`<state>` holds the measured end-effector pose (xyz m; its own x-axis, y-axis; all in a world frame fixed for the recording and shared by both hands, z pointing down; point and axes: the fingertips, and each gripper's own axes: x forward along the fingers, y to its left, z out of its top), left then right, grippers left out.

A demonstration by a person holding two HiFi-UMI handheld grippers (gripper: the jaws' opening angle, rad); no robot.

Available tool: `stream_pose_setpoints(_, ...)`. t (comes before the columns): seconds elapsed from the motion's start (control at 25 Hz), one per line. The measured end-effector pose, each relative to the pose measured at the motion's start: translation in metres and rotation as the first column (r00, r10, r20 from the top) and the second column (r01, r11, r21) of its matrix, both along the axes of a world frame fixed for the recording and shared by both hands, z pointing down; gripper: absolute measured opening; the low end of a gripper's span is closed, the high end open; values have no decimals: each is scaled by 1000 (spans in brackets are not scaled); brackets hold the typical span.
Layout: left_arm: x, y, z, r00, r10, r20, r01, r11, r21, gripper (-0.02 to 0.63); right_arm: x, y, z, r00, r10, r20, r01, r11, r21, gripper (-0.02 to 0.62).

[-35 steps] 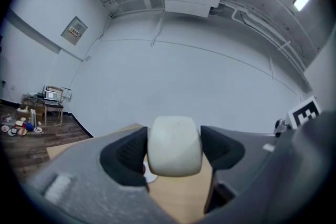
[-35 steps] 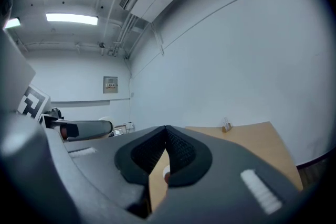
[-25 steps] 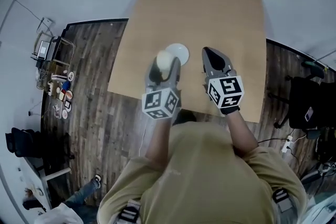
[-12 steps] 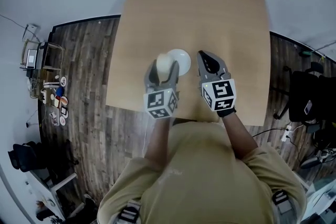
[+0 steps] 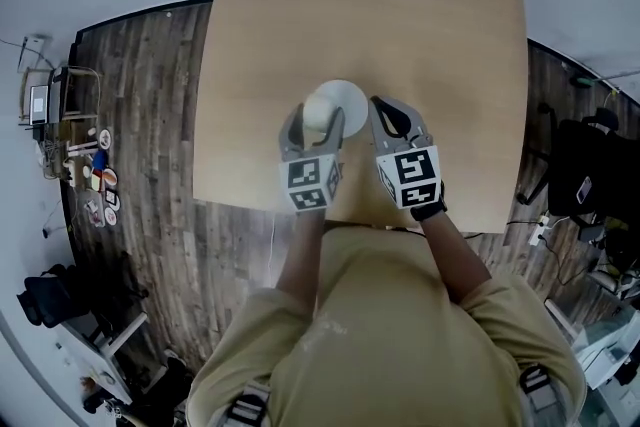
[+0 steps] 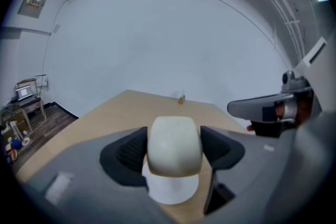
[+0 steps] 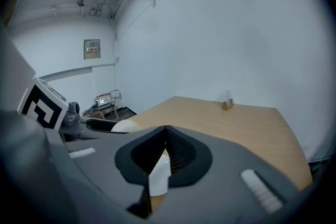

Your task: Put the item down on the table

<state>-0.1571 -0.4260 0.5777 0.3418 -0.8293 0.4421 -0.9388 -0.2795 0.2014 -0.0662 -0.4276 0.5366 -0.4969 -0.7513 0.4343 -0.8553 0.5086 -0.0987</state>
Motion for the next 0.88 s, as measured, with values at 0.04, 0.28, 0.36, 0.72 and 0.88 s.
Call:
stream_pose_setpoints(0.04, -1, -2, 10, 1000, 10, 13, -9, 1000, -20, 314, -1, -2, 6, 1000, 0, -4, 0, 1000, -13, 6)
stream_pose_setpoints(0.28, -4, -15, 62, 996, 63, 65, -56, 993, -102, 314, -5, -10, 40, 999, 9, -33, -12, 996, -89, 6)
stream_pose_setpoints(0.36, -5, -19, 79, 993, 87, 82, -76, 988, -132, 314, -5, -11, 50, 999, 16, -45, -21, 994, -109, 6)
stream_pose_setpoints(0.72, 13, -21, 137, 966, 223, 128, -184, 948, -260, 314, 7, -18, 84, 996, 69, -52, -77, 980, -186, 6)
stream_pose_setpoints(0.88, 20, -18, 150, 950, 277, 142, -227, 929, -293, 314, 7, -22, 88, 995, 85, -52, -94, 976, -197, 6)
